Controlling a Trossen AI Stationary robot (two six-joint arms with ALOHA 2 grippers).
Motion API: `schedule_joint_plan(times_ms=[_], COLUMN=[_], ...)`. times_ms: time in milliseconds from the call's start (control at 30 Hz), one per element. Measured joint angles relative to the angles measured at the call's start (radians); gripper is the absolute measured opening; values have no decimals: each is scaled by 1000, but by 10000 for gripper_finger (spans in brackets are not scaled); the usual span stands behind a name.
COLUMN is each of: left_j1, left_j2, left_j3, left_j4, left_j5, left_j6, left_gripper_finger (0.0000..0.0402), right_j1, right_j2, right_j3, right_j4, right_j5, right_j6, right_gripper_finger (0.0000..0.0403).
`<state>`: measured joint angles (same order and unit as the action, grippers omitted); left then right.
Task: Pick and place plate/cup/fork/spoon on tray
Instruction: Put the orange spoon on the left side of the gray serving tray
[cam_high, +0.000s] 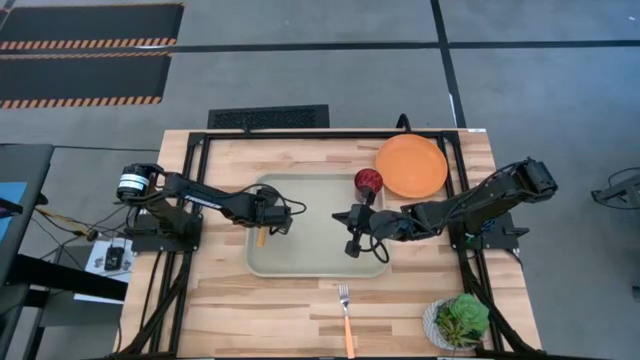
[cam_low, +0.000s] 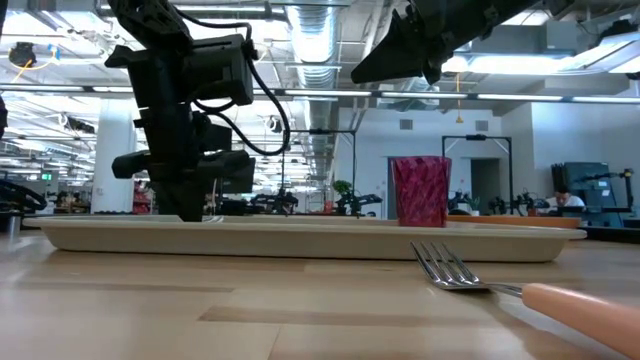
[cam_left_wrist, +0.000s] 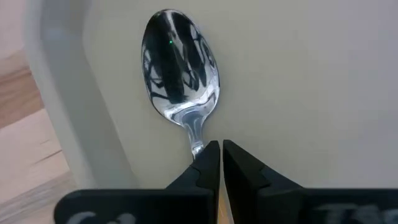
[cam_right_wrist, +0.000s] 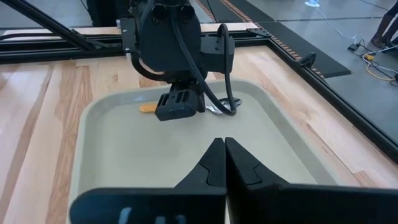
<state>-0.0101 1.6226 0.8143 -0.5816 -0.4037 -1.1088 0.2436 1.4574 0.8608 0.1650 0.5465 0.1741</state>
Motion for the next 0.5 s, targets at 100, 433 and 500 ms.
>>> schedule_joint_plan(times_ms=[100, 433, 500], left_j1=[0, 17, 16], left_j2=[0, 0, 0], left_j3=[0, 0, 0], left_j4=[-1, 14, 55], left_j5=[-12, -23, -22], left_j6=[-6, 3, 21], left_gripper_finger=[9, 9, 9], right_j1=[0, 0, 0], right_j2=[0, 0, 0], right_j3=[0, 0, 0], right_j4=[0, 0, 0], right_j5=[0, 0, 0], right_j6=[0, -1, -2], right_gripper_finger=[7, 7, 7])
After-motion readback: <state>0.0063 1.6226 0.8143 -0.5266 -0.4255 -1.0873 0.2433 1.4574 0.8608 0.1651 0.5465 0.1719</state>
